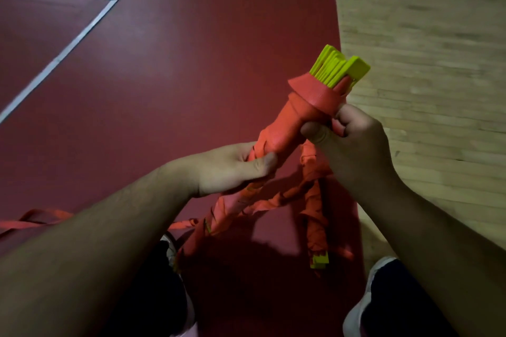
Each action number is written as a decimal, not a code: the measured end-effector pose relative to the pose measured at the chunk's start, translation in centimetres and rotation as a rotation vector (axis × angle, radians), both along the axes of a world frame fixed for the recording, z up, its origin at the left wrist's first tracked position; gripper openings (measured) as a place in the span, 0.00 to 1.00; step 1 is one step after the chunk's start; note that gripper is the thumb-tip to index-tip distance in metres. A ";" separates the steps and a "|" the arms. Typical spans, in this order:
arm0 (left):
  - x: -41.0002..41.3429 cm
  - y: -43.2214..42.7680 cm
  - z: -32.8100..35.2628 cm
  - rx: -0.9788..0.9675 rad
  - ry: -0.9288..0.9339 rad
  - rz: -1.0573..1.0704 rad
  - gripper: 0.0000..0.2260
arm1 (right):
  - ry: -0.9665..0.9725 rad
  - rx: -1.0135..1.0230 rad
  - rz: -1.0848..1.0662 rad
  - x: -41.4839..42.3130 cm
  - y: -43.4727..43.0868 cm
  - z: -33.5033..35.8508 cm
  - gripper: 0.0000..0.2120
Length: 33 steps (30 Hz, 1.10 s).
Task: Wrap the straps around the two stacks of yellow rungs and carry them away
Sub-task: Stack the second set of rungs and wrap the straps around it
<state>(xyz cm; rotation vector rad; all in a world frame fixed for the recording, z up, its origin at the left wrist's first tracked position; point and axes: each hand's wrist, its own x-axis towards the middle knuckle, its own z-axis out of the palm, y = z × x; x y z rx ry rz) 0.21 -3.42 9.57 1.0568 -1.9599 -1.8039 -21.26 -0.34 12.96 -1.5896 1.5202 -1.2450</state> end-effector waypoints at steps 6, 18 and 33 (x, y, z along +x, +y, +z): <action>0.0 -0.3 0.9 -0.096 0.010 0.104 0.43 | -0.198 0.145 0.088 -0.1 -0.4 -0.5 0.08; -0.2 0.1 1.5 0.059 0.203 0.243 0.28 | -0.263 0.268 0.088 0.3 -0.5 -0.8 0.12; 0.2 -1.2 2.5 -0.027 0.243 0.538 0.15 | -0.078 0.280 0.115 -0.3 -0.8 -2.0 0.10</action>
